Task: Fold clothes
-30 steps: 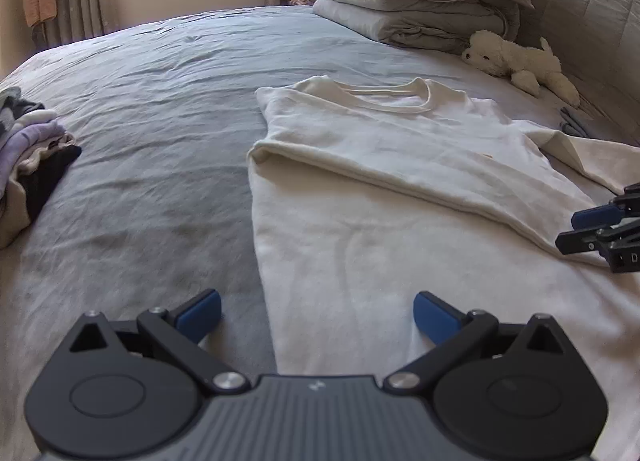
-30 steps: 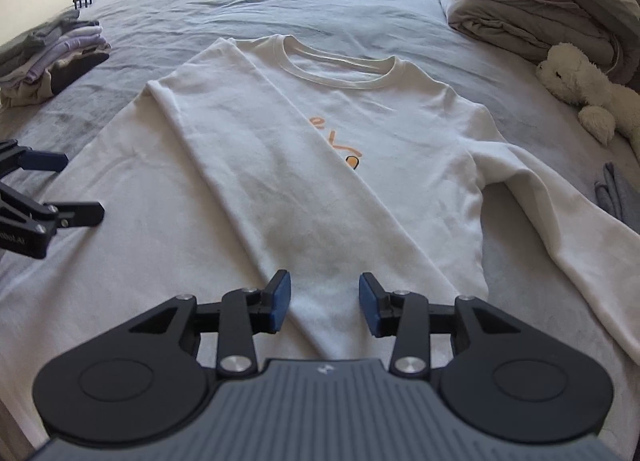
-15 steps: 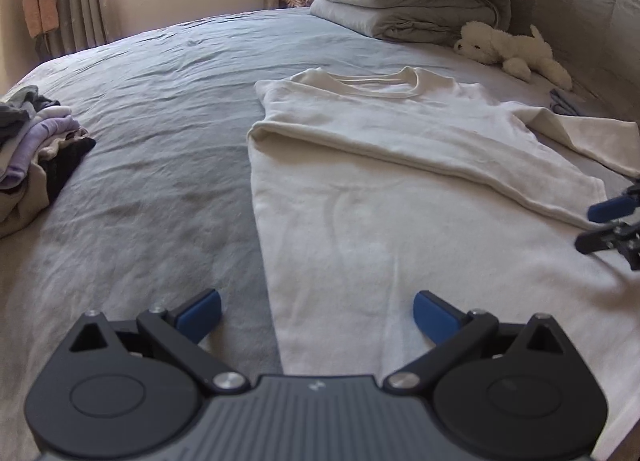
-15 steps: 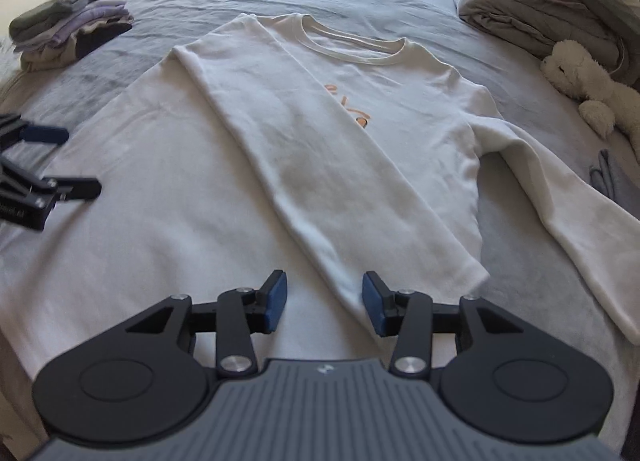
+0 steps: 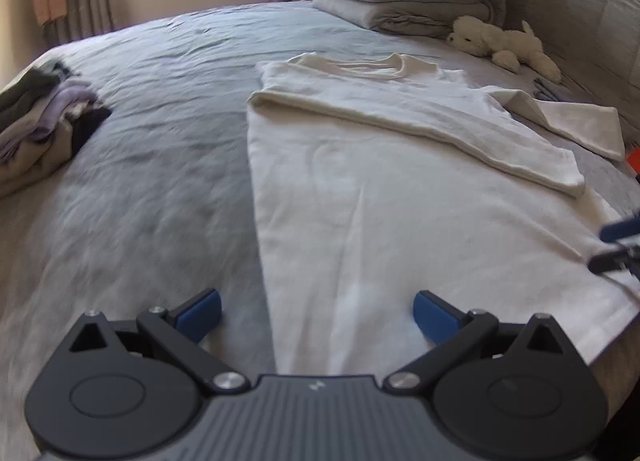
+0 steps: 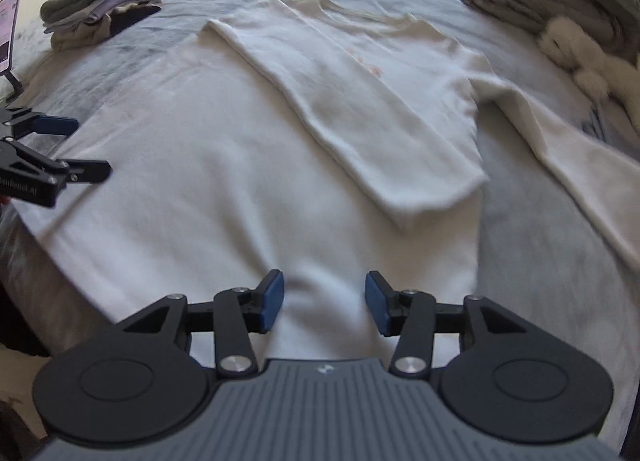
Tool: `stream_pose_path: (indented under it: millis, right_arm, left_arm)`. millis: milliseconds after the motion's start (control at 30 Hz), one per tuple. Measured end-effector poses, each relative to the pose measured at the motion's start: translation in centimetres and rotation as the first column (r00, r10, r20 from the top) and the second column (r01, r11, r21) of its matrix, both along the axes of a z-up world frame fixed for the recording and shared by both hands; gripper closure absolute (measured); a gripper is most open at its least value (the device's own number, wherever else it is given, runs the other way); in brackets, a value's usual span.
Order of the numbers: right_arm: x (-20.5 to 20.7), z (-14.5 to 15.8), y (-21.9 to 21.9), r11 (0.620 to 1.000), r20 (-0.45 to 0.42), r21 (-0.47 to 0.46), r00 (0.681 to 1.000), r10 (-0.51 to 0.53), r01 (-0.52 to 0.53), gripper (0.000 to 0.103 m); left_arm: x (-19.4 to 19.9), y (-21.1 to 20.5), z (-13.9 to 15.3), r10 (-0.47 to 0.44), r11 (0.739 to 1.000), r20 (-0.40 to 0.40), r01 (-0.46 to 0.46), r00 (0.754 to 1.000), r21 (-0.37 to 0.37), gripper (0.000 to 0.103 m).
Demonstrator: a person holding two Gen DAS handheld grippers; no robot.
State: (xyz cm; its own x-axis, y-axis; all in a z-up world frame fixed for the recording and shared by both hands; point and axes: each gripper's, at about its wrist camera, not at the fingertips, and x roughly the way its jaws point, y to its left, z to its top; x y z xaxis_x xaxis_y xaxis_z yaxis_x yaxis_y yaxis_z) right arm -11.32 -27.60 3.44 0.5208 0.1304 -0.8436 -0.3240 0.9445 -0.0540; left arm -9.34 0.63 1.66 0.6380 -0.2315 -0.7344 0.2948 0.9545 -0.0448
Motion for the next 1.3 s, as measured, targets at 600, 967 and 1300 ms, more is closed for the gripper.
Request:
stream_pose_path:
  millis: [600,967,1300]
  right_arm:
    - [-5.1,0.2,-5.3,0.975,-0.06,0.142,0.985,-0.164,0.171,0.055]
    - [-5.4,2.4,-9.3,0.896,0.003,0.3,0.939,-0.344,0.327,0.056]
    - [-2.0,2.6,-14.9,0.698,0.0,0.439,0.777,-0.629,0.565,0.051]
  left_arm:
    - [-1.7,2.5,0.3,-0.018,1.0,-0.046,0.017,0.999,-0.017,0.0]
    - [0.0,2.9,2.4,0.006,0.994,-0.039,-0.01,0.999,-0.105,0.0]
    - [3.2,1.9,3.6,0.001,0.995,0.042,0.003,0.999,-0.097,0.0]
